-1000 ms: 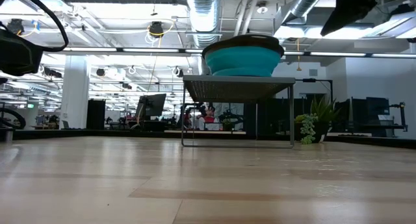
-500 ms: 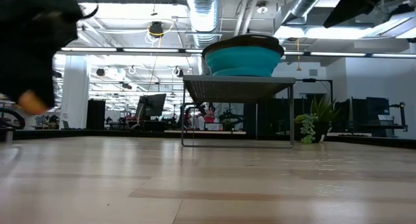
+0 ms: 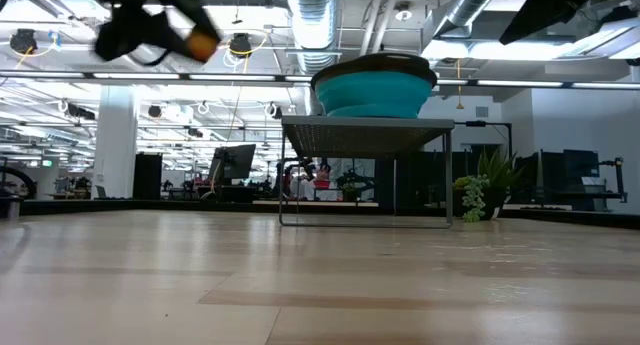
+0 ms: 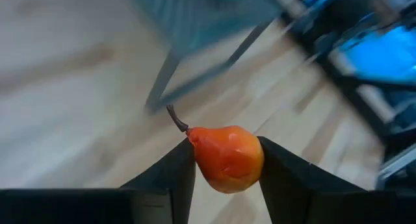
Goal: Pick & Place Fruit
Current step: Put the peach into the strainer bowl, then put the left peach into the strainer bowl
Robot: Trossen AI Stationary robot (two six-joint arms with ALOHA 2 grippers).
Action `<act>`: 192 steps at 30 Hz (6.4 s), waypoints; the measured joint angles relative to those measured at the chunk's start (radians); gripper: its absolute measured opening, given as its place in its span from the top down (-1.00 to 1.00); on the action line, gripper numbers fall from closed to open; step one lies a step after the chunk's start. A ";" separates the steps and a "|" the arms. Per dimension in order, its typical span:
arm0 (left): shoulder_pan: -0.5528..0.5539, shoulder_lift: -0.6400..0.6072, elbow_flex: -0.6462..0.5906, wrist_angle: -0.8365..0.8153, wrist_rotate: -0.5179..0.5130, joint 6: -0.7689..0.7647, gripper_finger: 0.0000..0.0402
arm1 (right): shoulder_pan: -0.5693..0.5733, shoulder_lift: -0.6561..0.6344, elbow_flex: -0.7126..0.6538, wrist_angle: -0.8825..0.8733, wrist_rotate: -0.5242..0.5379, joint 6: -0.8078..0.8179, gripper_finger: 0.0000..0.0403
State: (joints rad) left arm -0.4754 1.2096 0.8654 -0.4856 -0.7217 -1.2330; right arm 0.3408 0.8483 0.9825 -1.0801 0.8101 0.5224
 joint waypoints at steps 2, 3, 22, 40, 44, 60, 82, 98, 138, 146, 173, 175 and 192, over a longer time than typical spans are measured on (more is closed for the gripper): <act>0.042 -0.029 0.000 0.087 -0.001 0.127 0.30 | 0.000 0.003 0.000 0.001 0.000 0.000 1.00; 0.063 -0.041 0.000 0.134 -0.002 0.194 0.30 | 0.000 0.003 0.000 0.001 0.000 0.000 1.00; 0.384 0.077 0.008 0.897 0.172 0.942 0.30 | 0.000 0.002 0.000 0.004 0.000 0.001 1.00; 0.592 0.399 0.288 0.906 0.332 1.151 0.29 | -0.001 0.002 0.000 -0.013 0.000 0.001 1.00; 0.629 0.424 0.288 0.908 0.341 1.149 0.22 | -0.001 0.002 0.000 -0.021 0.000 0.001 1.00; 0.617 0.392 0.285 0.897 0.408 1.068 -0.19 | -0.001 0.003 0.000 -0.043 0.000 0.001 1.00; 0.317 0.202 0.284 0.792 0.416 1.070 0.36 | -0.001 0.002 0.000 -0.042 -0.020 0.001 1.00; 0.109 0.142 0.284 0.739 0.472 0.761 0.51 | 0.000 0.002 0.000 -0.039 -0.166 0.001 1.00; -0.451 0.229 0.284 -0.031 0.050 -0.378 1.00 | 0.000 0.002 0.000 -0.042 -0.212 0.046 1.00; -0.433 0.373 0.284 -0.270 0.513 -0.527 1.00 | 0.000 0.003 0.000 -0.042 -0.212 0.054 1.00; -0.441 0.401 0.283 -0.521 0.508 -0.534 0.99 | -0.001 0.002 0.000 -0.042 -0.209 0.054 1.00; -0.441 0.401 0.283 -0.520 0.507 -0.534 0.99 | -0.001 0.002 0.000 -0.042 -0.208 0.053 1.00; -0.441 0.401 0.283 -0.516 0.505 -0.239 0.99 | -0.001 0.002 0.000 -0.042 -0.208 0.043 1.00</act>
State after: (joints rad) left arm -0.9169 1.6104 1.1484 -1.0011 -0.2163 -1.4720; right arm 0.3401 0.8505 0.9825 -1.1221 0.6022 0.5653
